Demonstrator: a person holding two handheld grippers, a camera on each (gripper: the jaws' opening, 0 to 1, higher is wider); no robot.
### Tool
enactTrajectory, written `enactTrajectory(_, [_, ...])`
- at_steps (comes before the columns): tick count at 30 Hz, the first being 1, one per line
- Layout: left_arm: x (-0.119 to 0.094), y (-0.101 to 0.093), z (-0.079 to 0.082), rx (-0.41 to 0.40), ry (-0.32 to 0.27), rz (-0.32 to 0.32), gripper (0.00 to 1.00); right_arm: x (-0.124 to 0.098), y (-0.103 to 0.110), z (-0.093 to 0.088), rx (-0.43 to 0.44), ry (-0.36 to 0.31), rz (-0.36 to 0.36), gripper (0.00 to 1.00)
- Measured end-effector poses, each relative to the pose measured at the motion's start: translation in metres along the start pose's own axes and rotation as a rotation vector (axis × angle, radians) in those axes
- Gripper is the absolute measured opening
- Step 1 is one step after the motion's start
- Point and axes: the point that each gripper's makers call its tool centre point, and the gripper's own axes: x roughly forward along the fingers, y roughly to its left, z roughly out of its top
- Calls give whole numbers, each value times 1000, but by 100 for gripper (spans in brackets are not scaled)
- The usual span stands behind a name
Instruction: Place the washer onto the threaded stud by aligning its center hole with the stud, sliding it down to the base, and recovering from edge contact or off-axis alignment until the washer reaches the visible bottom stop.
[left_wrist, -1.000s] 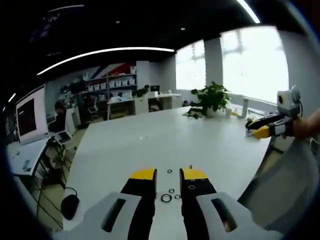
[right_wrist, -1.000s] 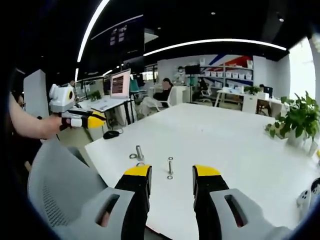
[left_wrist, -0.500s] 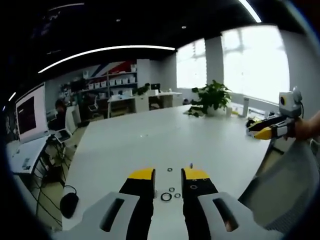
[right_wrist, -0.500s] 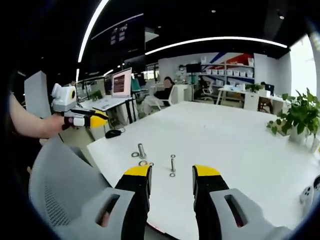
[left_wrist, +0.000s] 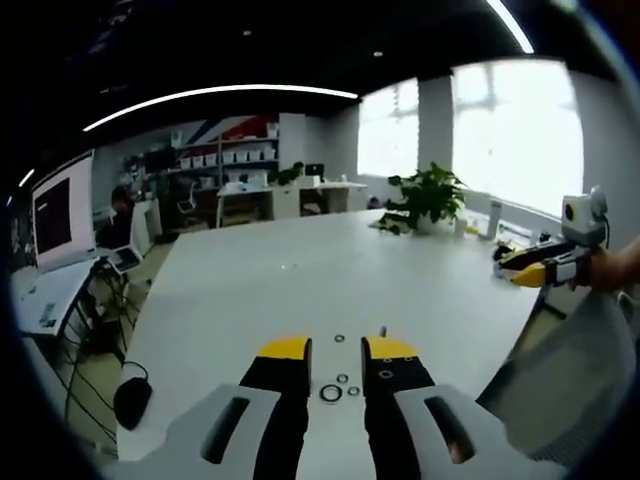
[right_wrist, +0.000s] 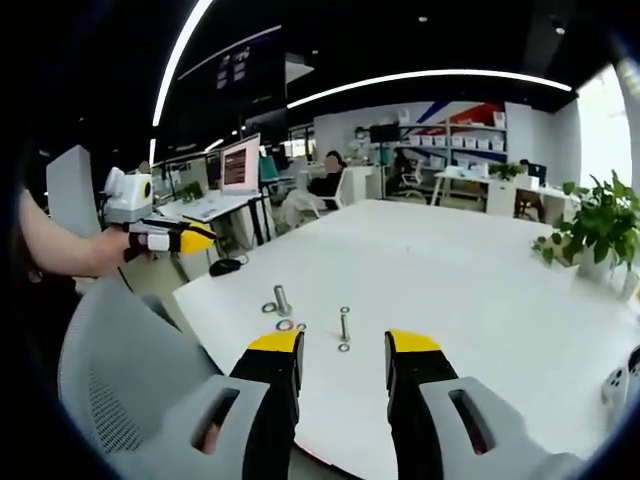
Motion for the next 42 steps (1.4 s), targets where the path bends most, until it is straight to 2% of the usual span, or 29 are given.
enactTrajectory(2, [1, -3, -4, 5, 19, -10, 17, 1, 0, -1, -1, 4, 0, 35])
enactTrajectory(7, [2, -10, -4, 49, 22, -30, 17, 0, -1, -1, -2, 3, -10, 35])
enactTrajectory(10, [3, -12, -6, 46, 31, -45, 17, 0, -2, -1, 5, 2, -13, 35])
enactTrajectory(17, [5, -7, -8, 12, 43, -34, 18, 1, -2, -2, 10, 8, -8, 35])
enactTrajectory(25, [10, -5, -15, -12, 86, -42, 19, 0, -1, -1, 5, 7, -7, 35])
enactTrajectory(30, [23, -3, -24, 6, 146, -66, 19, 0, -3, -1, 21, 6, -9, 35])
enactTrajectory(35, [38, 10, -51, 38, 282, -74, 19, 0, -3, -2, 19, 10, -13, 35])
enactTrajectory(42, [55, 27, -74, 38, 368, -76, 22, 0, -3, -2, 21, 11, -13, 35])
